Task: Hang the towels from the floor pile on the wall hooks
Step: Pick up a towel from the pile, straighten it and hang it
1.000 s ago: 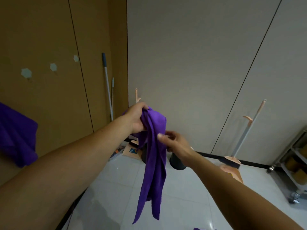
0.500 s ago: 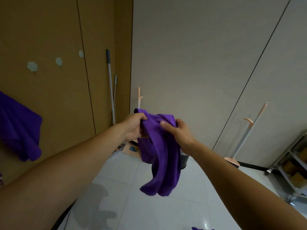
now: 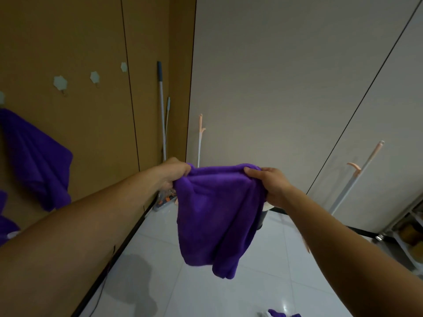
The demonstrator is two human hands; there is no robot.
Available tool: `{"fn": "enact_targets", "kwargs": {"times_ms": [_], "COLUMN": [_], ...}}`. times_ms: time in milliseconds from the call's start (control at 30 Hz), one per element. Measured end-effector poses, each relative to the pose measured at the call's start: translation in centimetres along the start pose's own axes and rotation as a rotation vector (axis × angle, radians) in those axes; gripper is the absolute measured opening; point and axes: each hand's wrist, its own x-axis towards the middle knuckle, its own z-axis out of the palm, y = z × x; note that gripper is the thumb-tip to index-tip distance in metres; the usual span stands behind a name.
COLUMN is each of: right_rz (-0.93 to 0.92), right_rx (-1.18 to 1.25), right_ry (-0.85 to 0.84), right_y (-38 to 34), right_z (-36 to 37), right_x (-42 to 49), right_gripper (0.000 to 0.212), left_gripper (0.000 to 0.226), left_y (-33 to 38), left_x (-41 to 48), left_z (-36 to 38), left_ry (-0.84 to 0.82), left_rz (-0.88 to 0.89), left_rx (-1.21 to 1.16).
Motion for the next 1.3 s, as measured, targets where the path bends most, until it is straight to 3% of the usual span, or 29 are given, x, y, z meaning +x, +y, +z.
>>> {"fn": "enact_targets", "kwargs": {"times_ms": [167, 300, 400, 467, 633, 733, 867, 1067, 1300], "right_rz": [0.109, 0.023, -0.023, -0.034, -0.097, -0.045, -0.021, -0.069, -0.004], "right_rx": [0.071, -0.403, -0.578, -0.501, 0.09, 0.053, 0.02, -0.222, -0.034], "right_ry": [0.083, 0.361, 0.363, 0.357, 0.25, 0.174, 0.242, 0.276, 0.19], "right_y": [1.0, 1.6, 1.4, 0.6, -1.3, 0.1, 0.9, 1.3, 1.1], "right_z": [-2.3, -4.0, -4.4, -4.1, -3.2, -3.5, -4.9, -5.9, -5.3], "right_x": [2.0, 3.7, 3.9, 4.0, 4.5, 4.5, 4.9, 7.3, 12.5], "right_gripper": [0.014, 0.04, 0.056, 0.054, 0.029, 0.028, 0.019, 0.023, 0.017], "left_gripper": [0.028, 0.033, 0.044, 0.042, 0.028, 0.021, 0.017, 0.007, 0.008], "left_y": [-1.2, -1.8, -1.7, -1.6, -0.6, -0.6, -1.1, -1.6, -1.0], "left_x": [0.2, 1.1, 1.5, 1.7, 1.8, 1.4, 1.5, 3.0, 5.0], "left_z": [-3.4, -4.5, -5.4, -5.9, -7.0, -7.5, -7.9, -7.0, -6.8], "left_ry": [0.048, 0.234, 0.301, 0.321, 0.41, 0.333, 0.253, 0.361, 0.478], "left_rz": [-0.057, 0.027, 0.048, 0.064, 0.114, 0.019, -0.087, -0.059, -0.039], "left_rx": [-0.097, -0.127, -0.087, -0.04, -0.056, -0.054, -0.07, -0.117, -0.022]}}
